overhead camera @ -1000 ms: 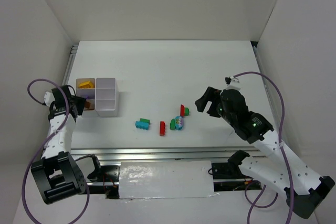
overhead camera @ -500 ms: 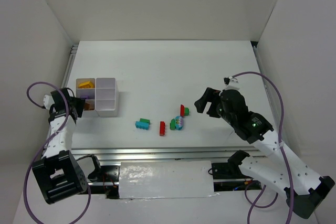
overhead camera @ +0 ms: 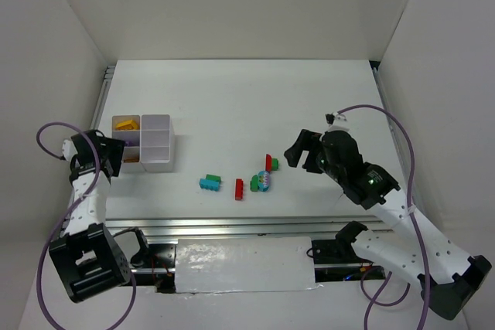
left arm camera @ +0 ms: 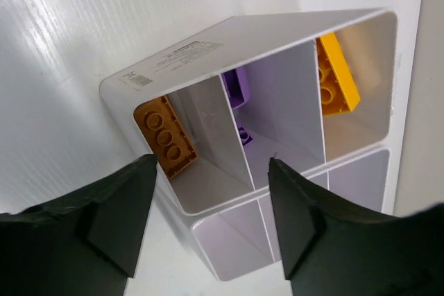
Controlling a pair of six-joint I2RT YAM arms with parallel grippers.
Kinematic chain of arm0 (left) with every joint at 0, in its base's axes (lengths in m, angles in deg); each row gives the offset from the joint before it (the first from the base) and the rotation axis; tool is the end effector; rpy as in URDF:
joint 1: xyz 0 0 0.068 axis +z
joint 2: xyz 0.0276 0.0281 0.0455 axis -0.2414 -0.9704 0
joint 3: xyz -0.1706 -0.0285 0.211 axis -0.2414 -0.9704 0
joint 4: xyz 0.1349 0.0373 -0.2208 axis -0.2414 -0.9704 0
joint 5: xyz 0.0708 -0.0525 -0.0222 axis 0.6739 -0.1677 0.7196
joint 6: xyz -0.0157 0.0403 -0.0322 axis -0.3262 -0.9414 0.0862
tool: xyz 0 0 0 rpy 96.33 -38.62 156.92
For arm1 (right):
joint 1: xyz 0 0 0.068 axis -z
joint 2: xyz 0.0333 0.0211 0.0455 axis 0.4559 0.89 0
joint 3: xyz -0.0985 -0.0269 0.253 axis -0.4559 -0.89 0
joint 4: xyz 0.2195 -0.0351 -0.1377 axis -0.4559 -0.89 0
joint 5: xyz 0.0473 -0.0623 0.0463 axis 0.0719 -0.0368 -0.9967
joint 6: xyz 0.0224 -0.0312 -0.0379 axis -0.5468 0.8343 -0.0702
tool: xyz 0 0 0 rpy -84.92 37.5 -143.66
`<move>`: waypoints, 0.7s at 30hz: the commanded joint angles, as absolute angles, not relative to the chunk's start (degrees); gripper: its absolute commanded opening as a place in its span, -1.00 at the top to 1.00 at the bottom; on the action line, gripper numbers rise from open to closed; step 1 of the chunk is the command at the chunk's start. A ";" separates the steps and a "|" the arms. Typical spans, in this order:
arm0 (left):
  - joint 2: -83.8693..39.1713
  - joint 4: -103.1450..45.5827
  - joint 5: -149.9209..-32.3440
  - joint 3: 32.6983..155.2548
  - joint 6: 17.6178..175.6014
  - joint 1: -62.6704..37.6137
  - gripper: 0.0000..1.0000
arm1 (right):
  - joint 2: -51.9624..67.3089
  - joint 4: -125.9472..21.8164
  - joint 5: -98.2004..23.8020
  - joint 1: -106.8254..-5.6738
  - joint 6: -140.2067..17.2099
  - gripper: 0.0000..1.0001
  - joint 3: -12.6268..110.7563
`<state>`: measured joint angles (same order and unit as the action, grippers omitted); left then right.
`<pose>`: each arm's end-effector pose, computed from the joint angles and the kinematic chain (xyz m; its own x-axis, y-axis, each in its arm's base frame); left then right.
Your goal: Sort the legos into containers by color
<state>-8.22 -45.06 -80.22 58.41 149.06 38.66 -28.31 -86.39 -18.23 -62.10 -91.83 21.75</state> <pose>0.2047 0.0960 0.2286 0.1549 -0.9171 -0.3672 -0.7096 0.1553 -0.6873 0.1413 0.0904 0.3168 -0.5999 0.3030 -0.7405 -0.0788 0.8986 0.4316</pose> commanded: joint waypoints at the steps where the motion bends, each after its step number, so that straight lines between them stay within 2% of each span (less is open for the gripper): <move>1: -4.34 -44.94 -82.34 60.74 144.81 38.76 -0.59 | -26.83 -82.50 -19.18 -61.93 -90.46 -0.78 20.81; 6: -3.01 -51.00 -82.34 69.23 136.20 33.94 -0.98 | -17.70 -81.70 -19.90 -61.84 -90.45 -0.80 21.24; 13: -8.55 -62.78 -74.18 78.93 126.61 8.81 -0.99 | 1.97 -80.83 -17.61 -62.02 -93.53 -0.82 25.81; 15: -8.64 -63.75 -72.68 78.59 126.16 4.59 -0.99 | 5.06 -79.51 -17.69 -62.19 -94.32 -0.80 26.95; 21: -5.13 -63.49 -75.31 72.79 125.02 2.20 -0.99 | 14.30 -77.49 -18.14 -63.07 -95.20 -0.76 30.73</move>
